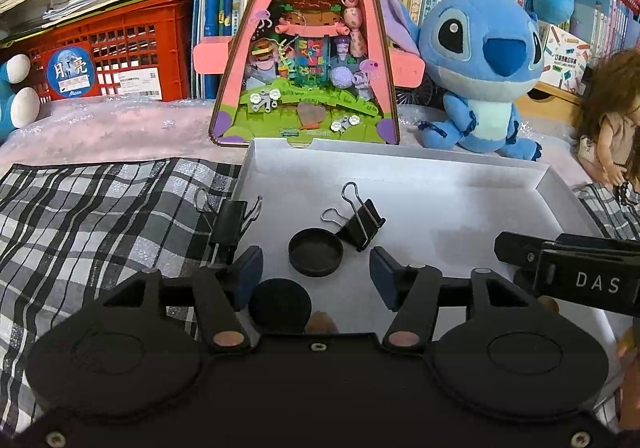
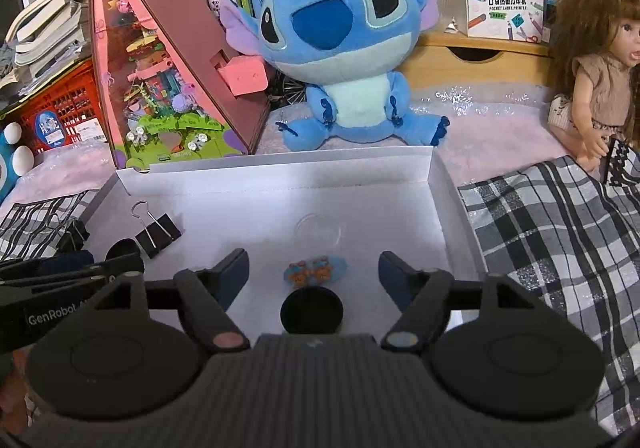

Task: Organize rigid objects
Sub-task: 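Withdraw both open grippers up and away from the tray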

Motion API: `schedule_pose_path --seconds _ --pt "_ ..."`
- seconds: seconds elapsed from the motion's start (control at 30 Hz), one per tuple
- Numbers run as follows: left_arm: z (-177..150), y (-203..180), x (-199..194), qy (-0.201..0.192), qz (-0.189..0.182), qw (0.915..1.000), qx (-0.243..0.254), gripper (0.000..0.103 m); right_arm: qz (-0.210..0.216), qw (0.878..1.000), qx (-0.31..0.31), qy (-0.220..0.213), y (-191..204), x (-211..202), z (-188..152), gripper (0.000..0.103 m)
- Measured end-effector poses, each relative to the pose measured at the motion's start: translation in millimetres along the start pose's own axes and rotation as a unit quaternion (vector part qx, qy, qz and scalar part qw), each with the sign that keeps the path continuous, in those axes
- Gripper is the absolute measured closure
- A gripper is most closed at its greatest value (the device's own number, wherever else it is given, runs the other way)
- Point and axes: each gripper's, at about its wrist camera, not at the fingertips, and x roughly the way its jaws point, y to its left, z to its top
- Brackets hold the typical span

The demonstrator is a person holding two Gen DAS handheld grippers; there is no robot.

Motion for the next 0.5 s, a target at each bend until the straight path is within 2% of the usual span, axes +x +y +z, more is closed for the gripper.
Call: schedule_pose_path --seconds 0.17,0.23,0.33,0.5 --pt "-0.9 1.5 -10.9 -0.007 -0.008 0.9999 -0.009 0.033 0.003 1.000 -0.001 -0.012 0.7 -10.3 -0.9 0.016" --pt "-2.6 1.3 -18.3 -0.015 -0.010 0.9998 -0.010 0.021 0.006 1.000 0.000 -0.017 0.3 -15.9 -1.2 0.015" --pt "-5.4 -0.2 -28.8 -0.030 -0.010 0.9995 0.000 0.019 0.007 1.000 -0.005 -0.027 0.6 -24.8 -2.6 0.014" --pt "-8.9 0.8 -44.3 -0.034 -0.017 0.9993 -0.002 0.018 0.013 0.999 -0.009 -0.044 1.0 -41.1 -4.9 0.009"
